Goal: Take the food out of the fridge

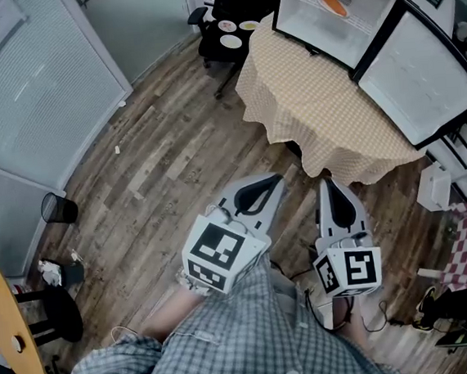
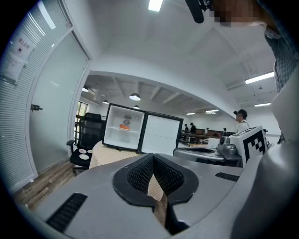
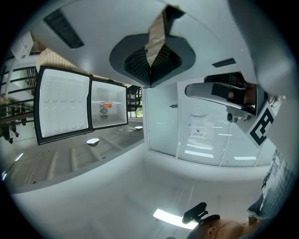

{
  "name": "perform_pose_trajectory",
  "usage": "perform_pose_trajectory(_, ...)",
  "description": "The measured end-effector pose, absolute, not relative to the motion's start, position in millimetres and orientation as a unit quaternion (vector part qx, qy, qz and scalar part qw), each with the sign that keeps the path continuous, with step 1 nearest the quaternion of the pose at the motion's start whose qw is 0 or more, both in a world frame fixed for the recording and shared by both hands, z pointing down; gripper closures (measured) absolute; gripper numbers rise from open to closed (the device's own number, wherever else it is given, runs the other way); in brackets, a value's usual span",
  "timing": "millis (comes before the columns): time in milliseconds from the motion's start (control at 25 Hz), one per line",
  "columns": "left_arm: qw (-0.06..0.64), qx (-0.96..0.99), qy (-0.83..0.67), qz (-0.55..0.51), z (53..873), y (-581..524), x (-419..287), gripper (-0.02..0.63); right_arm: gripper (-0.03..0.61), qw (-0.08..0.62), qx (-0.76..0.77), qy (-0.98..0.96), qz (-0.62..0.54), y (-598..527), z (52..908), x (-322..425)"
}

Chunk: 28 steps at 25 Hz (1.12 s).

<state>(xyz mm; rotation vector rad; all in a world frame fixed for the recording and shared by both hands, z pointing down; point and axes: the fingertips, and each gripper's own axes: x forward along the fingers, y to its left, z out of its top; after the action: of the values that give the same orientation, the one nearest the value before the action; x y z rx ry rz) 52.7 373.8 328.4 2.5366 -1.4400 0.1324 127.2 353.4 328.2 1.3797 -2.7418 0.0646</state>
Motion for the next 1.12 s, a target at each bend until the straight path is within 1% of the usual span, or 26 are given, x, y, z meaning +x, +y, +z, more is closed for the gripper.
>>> perform_pose_trajectory(200, 0.134, 0.86, -0.493, 0.006, 323.0, 364.7, 65.3, 0.607, 0.568, 0.024, 0.443, -0.896, 0.018, 350.6, 326.9, 144.1)
perform_pose_trajectory(520, 0.13, 0.847, -0.515, 0.006, 325.3, 355.7, 87.9, 0.607, 0.569, 0.02, 0.432, -0.901, 0.016, 336.6, 329.9, 174.6)
perform_pose_trajectory(720, 0.147, 0.835, -0.531, -0.008, 324.2, 357.0, 76.7, 0.607, 0.568, 0.021, 0.416, -0.909, 0.016, 333.4, 332.6, 165.7)
perform_pose_trajectory(1120, 0.156, 0.826, -0.541, -0.016, 330.1, 324.2, 45.4, 0.607, 0.568, 0.035, 0.426, -0.904, 0.011, 304.1, 338.9, 149.5)
